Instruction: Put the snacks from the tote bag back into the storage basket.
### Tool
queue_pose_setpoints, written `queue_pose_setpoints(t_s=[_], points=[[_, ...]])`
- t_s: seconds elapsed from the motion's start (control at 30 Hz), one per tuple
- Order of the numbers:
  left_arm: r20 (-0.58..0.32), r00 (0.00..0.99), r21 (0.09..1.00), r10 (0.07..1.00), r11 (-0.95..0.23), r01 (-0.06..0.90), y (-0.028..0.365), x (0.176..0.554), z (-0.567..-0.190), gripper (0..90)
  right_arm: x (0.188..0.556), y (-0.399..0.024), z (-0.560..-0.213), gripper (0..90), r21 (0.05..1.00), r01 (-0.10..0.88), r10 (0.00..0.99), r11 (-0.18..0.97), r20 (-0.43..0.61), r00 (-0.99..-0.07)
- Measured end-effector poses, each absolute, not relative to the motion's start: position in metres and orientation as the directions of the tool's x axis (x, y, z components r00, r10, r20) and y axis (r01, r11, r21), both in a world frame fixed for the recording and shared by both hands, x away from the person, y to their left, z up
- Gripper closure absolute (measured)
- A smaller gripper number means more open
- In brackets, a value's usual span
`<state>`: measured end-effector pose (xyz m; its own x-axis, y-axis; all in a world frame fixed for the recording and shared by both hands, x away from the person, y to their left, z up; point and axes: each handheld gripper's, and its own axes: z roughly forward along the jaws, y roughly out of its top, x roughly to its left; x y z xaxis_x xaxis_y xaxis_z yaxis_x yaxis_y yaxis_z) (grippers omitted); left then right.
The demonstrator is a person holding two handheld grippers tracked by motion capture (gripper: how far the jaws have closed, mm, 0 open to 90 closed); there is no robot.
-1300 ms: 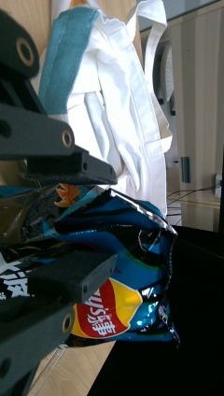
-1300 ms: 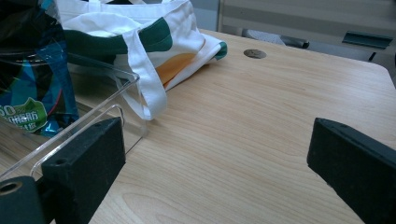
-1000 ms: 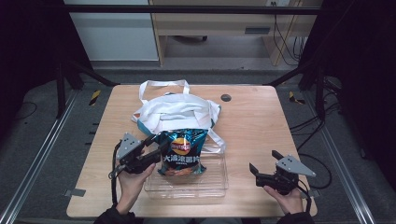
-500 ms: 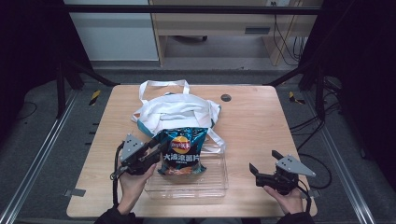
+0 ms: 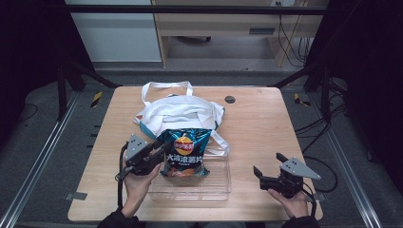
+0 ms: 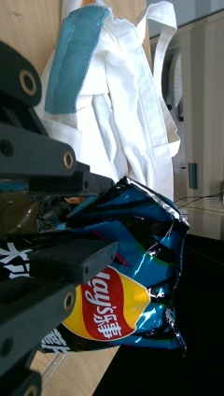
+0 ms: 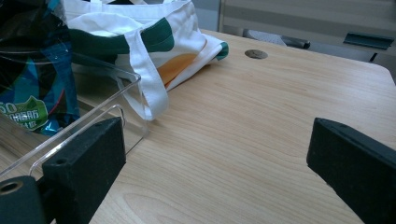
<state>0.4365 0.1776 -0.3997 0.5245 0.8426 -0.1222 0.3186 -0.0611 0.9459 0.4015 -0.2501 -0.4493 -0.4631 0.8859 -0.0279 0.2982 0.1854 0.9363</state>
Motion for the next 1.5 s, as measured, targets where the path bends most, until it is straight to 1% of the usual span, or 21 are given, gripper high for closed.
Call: queue_pose_setpoints(t_s=[0.33, 0.43, 0.93, 1.07, 1.23, 1.5], points=[[-0.106, 0.559, 0.947, 0.823, -0.087, 0.309, 0.18, 0.434, -0.401, 48.9, 0.401, -0.25, -0.449, 4.8, 0.937, 0.299, 0.887, 0.181, -0.024, -0.462], [-0.103, 0.567, 0.946, 0.817, -0.095, 0.309, 0.18, 0.432, -0.401, 45.2, 0.401, -0.25, -0.449, 4.8, 0.937, 0.3, 0.886, 0.179, -0.022, -0.463], [-0.086, 0.596, 0.946, 0.798, -0.123, 0.301, 0.184, 0.423, -0.399, 40.8, 0.4, -0.251, -0.448, 4.8, 0.938, 0.297, 0.887, 0.177, -0.022, -0.461], [-0.096, 0.618, 0.943, 0.78, -0.128, 0.308, 0.188, 0.419, -0.398, 37.9, 0.4, -0.251, -0.448, 4.8, 0.938, 0.298, 0.888, 0.176, -0.021, -0.459], [-0.068, 0.635, 0.943, 0.769, -0.158, 0.293, 0.196, 0.411, -0.399, 35.0, 0.4, -0.253, -0.448, 4.8, 0.939, 0.295, 0.889, 0.174, -0.021, -0.458], [-0.072, 0.626, 0.939, 0.776, -0.16, 0.306, 0.208, 0.404, -0.403, 34.3, 0.397, -0.254, -0.447, 4.8, 0.942, 0.296, 0.893, 0.161, -0.011, -0.449]])
